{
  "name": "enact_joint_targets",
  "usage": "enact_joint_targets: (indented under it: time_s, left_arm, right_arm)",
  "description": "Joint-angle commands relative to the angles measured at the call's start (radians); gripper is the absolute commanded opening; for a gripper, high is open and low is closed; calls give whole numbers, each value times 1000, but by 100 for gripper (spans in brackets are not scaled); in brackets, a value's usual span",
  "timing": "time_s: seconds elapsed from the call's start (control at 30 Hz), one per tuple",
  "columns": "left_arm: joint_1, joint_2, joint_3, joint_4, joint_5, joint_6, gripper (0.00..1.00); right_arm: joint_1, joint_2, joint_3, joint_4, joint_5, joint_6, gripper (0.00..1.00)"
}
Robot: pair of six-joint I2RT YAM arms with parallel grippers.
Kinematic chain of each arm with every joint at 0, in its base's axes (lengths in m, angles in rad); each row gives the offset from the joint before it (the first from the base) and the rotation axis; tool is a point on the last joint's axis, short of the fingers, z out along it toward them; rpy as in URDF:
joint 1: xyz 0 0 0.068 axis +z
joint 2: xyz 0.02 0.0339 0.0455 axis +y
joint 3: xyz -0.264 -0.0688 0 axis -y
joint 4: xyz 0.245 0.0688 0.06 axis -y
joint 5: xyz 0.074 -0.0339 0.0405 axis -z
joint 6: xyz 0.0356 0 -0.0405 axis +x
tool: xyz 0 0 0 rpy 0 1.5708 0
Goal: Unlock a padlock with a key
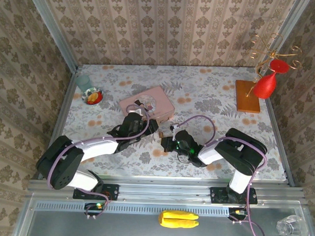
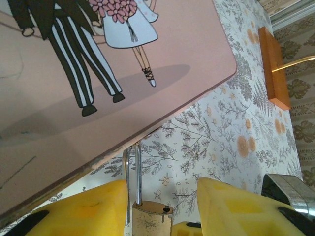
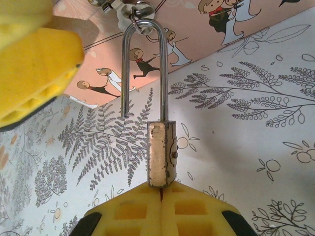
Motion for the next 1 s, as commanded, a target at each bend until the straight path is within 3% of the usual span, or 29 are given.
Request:
enact_joint_targets:
  time_s: [0.0,0.2,0.43,0.53,0.63,0.8,0.97]
  left_arm:
    - [1,-40,5,-42,-24,51,42]
    - [9,-71,-6,-53,-28,64,43]
    - [31,-162,-10,-117,-25,143,43]
    - [57,-248,17,-244,-30,225,44]
    - [88,-343,61,-407,-47,334,46]
    - [200,-473,62,-571,-51,445,53]
    - [382,-523,15,-592,96,456,54]
  right_arm:
    - [-7,-33,5,-74,4,-18,13]
    - [-27,-49,-6,-103,-8,-32,26]
    - [-50,-130,4,-197,-56,-79,31]
    - [-64,-189,40,-307,-59,-117,34]
    - [-96,-197,134,-482,-138,-165,36]
    - [-121,-183,223,-615,-184,-219,37]
    - [-147,-149,286,-661,-190,-226,37]
